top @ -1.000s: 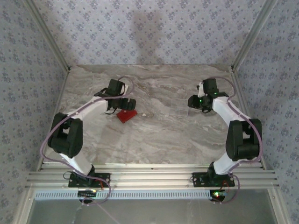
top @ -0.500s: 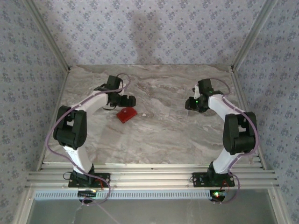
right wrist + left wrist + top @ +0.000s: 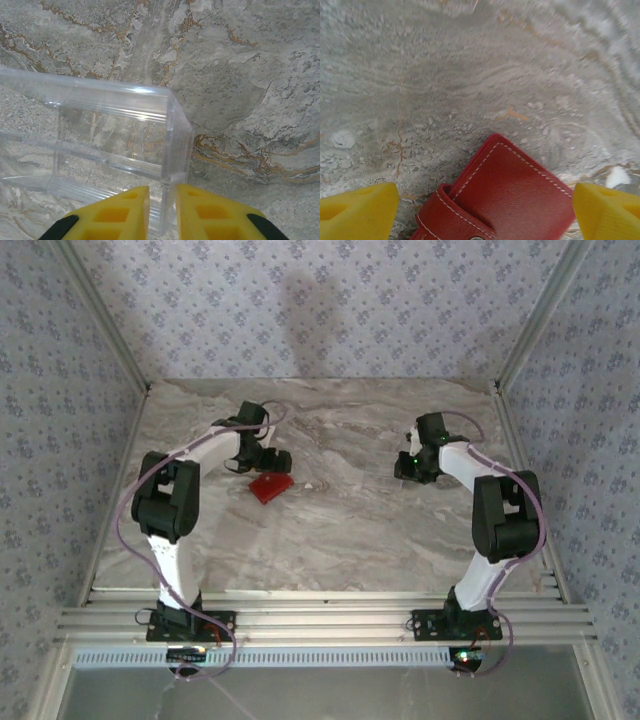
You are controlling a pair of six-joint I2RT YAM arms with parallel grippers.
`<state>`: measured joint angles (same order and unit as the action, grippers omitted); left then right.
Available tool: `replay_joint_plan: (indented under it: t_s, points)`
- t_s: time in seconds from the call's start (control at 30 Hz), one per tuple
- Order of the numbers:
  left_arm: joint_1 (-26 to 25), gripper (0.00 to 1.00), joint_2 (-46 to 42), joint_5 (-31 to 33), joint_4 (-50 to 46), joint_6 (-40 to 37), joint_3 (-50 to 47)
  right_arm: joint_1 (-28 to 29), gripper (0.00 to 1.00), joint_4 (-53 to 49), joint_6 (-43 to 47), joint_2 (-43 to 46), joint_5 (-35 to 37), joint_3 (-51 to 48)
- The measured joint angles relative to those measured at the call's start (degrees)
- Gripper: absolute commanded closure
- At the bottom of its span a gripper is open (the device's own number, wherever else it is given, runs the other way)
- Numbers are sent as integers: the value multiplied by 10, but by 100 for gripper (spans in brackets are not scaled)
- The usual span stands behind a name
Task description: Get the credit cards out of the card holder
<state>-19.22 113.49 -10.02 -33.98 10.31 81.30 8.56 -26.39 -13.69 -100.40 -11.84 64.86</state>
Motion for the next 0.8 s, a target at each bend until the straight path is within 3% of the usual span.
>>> replay_joint_plan:
  t_s: [0.43, 0.8]
  points:
    - [-14, 18, 17, 13, -37, -19, 2, 29, 86, -12, 0, -12, 21, 19]
    - [-37, 23, -69, 2, -18, 33, -123, 100, 89, -49, -35, -40, 55, 86]
